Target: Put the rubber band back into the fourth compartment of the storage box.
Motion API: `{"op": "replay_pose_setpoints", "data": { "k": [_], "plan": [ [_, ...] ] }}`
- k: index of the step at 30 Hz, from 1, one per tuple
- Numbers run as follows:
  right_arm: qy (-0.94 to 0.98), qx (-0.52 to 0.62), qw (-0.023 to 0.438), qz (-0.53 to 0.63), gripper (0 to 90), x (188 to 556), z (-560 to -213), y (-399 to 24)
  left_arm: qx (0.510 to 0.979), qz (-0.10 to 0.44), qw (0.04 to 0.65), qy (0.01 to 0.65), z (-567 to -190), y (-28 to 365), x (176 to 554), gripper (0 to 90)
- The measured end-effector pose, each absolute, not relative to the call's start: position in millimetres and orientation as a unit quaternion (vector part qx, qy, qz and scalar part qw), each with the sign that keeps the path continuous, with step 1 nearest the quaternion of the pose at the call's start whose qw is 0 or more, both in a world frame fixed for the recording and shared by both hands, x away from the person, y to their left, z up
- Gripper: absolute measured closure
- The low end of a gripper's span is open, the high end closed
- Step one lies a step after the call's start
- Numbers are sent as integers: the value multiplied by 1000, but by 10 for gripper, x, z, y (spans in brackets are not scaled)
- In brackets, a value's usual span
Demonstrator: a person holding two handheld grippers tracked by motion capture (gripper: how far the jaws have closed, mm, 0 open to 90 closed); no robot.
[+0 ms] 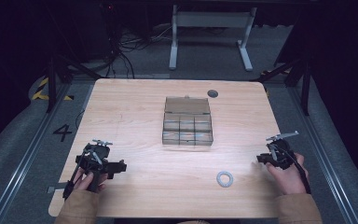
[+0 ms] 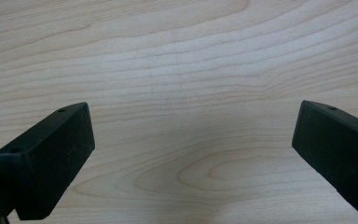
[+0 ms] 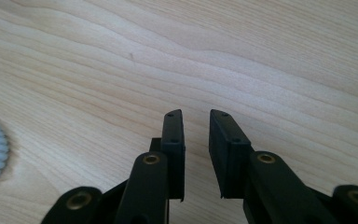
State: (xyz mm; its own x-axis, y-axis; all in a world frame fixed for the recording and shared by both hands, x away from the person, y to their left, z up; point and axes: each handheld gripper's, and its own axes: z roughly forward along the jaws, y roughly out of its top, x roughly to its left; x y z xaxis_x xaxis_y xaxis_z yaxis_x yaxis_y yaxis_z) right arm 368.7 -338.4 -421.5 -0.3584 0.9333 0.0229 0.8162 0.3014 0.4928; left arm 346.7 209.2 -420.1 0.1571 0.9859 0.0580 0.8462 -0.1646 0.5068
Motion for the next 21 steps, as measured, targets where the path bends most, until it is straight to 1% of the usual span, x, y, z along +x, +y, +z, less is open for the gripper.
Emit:
{"op": "replay_pose_setpoints", "data": {
  "k": [15, 21],
  "plan": [
    [802, 534, 130, 233, 768, 3630, -4083, -3297, 737, 185, 184, 624, -4194, 2101, 3458, 0],
    [814, 521, 120, 226, 788, 3593, -4020, -3222, 737, 180, 183, 625, -4194, 2101, 3459, 0]
  ]
}}
